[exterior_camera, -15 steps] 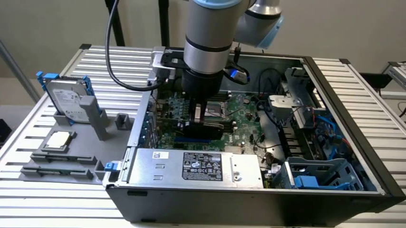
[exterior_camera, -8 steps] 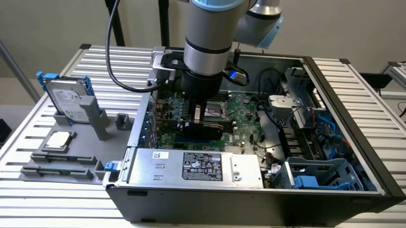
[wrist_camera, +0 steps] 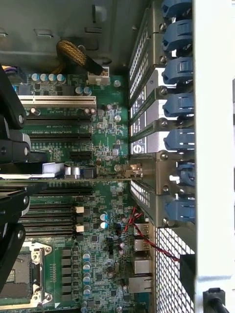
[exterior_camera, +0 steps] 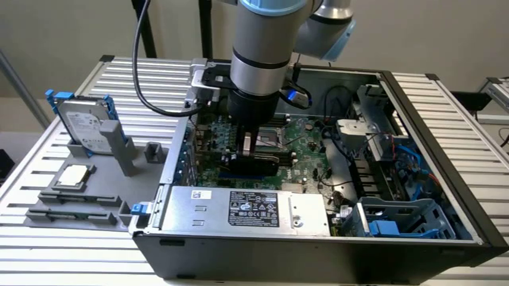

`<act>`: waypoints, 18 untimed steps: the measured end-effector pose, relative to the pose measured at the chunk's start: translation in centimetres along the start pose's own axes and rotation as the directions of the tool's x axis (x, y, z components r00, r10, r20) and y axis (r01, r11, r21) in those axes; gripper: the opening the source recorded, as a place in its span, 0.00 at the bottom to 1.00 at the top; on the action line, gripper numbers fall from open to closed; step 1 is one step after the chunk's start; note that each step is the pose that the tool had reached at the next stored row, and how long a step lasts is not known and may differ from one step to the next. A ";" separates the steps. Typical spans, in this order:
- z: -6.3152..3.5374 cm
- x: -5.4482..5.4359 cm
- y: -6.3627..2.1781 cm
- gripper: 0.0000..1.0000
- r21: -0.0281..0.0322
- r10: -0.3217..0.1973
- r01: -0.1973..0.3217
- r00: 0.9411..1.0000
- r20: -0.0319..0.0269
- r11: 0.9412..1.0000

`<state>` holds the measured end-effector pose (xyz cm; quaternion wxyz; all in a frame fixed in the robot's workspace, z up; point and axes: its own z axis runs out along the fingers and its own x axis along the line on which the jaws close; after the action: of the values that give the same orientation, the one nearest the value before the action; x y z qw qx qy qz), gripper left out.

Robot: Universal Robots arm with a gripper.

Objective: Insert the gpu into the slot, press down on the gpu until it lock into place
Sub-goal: 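Insert the gpu into the slot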

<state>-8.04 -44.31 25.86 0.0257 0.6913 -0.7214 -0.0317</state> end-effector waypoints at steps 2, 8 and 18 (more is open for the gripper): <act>0.02 0.0 -0.01 0.26 -0.002 0.000 0.000 1.000 0.000 1.000; -0.30 0.0 0.02 0.26 -0.006 0.000 0.000 1.000 0.000 1.000; -0.07 -0.2 0.01 0.26 -0.007 0.000 0.000 1.000 0.000 1.000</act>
<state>-8.04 -44.06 25.94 0.0283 0.6912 -0.7213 -0.0343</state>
